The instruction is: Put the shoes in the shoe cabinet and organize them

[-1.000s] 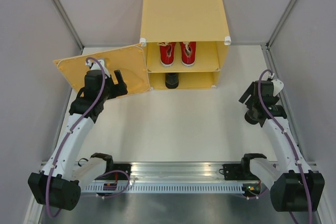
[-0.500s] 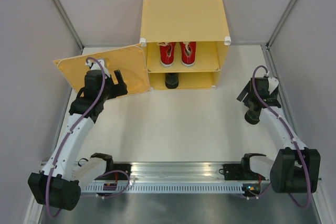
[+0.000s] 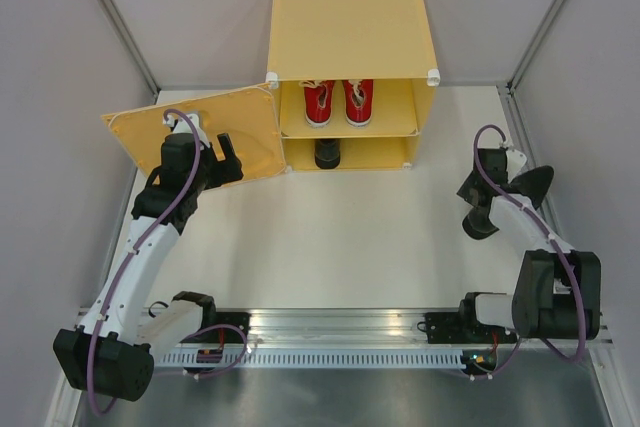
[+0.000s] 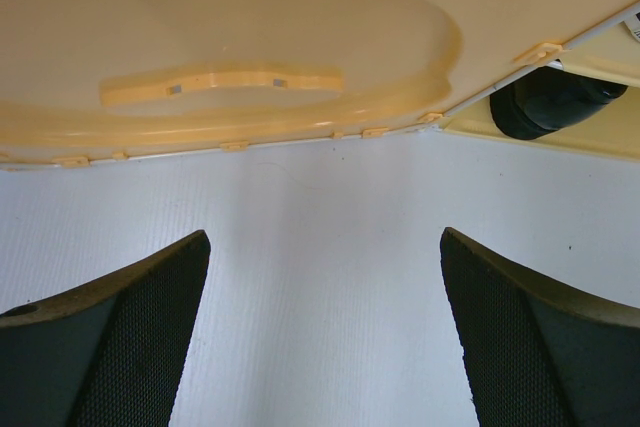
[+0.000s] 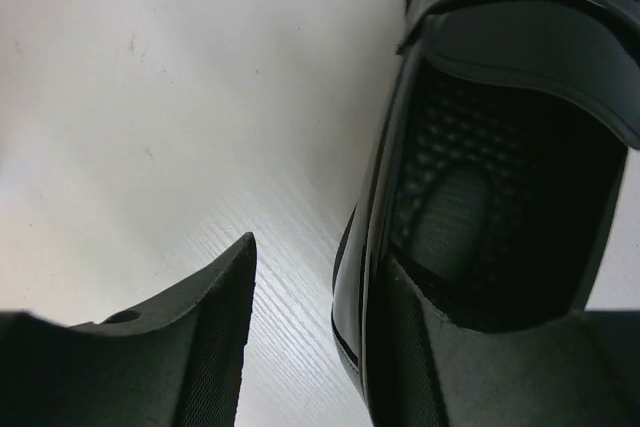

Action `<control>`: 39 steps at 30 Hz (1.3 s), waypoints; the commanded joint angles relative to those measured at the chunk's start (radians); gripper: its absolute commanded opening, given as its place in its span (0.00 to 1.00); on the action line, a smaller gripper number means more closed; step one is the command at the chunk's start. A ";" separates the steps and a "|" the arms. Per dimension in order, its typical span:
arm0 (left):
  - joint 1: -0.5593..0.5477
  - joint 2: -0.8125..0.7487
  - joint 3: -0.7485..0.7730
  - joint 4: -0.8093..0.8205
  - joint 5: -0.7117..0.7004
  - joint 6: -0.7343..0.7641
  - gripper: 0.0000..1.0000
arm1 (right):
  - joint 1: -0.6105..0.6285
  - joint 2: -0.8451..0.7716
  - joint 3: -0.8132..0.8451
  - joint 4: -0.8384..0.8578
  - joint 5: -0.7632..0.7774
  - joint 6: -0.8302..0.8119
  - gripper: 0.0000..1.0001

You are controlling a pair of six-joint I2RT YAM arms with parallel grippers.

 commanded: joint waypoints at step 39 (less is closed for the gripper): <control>0.002 -0.004 -0.005 0.014 -0.009 0.012 0.98 | 0.329 -0.404 0.126 -0.580 -0.694 -0.218 0.01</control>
